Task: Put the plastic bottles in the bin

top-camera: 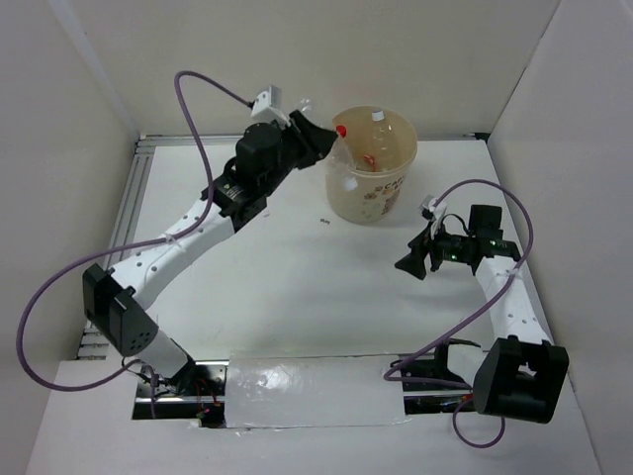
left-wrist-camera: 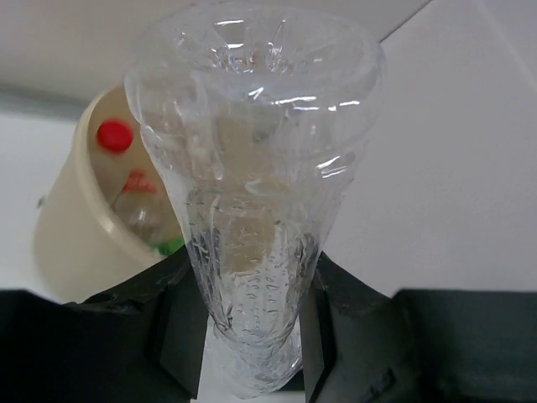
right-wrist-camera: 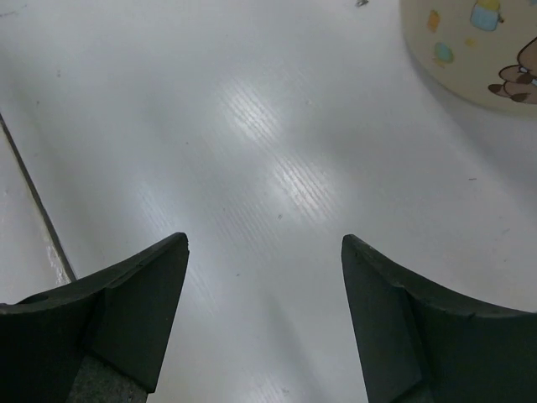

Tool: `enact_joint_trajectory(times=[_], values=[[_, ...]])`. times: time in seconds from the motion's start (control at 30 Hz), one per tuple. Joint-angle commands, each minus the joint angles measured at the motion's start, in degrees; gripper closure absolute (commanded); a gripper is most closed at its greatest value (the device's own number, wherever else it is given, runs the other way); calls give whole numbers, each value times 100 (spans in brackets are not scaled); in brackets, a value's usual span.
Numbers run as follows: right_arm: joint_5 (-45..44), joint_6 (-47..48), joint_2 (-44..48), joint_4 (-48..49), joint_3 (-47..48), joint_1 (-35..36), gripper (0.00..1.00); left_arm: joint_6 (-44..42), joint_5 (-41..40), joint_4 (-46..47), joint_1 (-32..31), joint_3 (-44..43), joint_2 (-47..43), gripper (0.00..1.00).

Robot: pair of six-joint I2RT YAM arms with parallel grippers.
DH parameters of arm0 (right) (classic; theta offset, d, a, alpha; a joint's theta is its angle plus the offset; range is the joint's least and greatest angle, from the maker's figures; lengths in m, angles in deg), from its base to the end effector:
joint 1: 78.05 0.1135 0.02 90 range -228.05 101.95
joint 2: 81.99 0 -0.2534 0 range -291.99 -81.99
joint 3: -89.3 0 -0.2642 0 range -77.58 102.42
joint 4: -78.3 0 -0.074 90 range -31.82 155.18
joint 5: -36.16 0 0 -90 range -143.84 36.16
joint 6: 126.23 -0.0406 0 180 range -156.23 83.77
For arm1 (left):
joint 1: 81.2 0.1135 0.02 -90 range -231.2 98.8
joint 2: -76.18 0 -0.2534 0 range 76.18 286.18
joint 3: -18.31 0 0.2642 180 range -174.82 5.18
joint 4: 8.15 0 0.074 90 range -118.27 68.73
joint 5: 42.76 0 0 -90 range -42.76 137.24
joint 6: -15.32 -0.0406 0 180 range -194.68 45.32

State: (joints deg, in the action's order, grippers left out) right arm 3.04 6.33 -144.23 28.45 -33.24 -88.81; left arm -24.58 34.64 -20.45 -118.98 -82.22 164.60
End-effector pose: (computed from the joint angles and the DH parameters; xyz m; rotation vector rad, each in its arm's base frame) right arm 0.2234 -0.0078 0.2373 -0.9147 1.9007 0.7087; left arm 0.3097 -0.2288 0.4219 -0.3597 1.6308 -1.0161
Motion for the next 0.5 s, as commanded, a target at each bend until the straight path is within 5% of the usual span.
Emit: enact_joint_trajectory(times=[0.0, 0.2, 0.23, 0.27, 0.3, 0.4, 0.47], values=[[166, 489, 151, -317, -65, -22, 19, -870, -84, 963, -89, -777, 798, 92], [165, 533, 405, -308, -188, -75, 17, -1784, -1253, 517, -344, -3070, 2634, 70], [96, 359, 458, -221, -189, -75, 15, -1872, -1419, 142, -344, -3360, 2862, 63], [95, 358, 458, -168, -189, -75, 11, -1943, -1421, -45, -344, -3781, 3056, 42], [34, 271, 510, -168, -189, -75, 1, -2004, -1421, -160, -396, -3898, 3310, 34], [-247, -256, 572, 139, -189, -75, 0, -2005, -1324, -240, -397, -3725, 3366, 1], [-581, -764, 572, 454, -136, -75, 0, -1943, -1167, -48, -397, -3505, 3077, 0]])
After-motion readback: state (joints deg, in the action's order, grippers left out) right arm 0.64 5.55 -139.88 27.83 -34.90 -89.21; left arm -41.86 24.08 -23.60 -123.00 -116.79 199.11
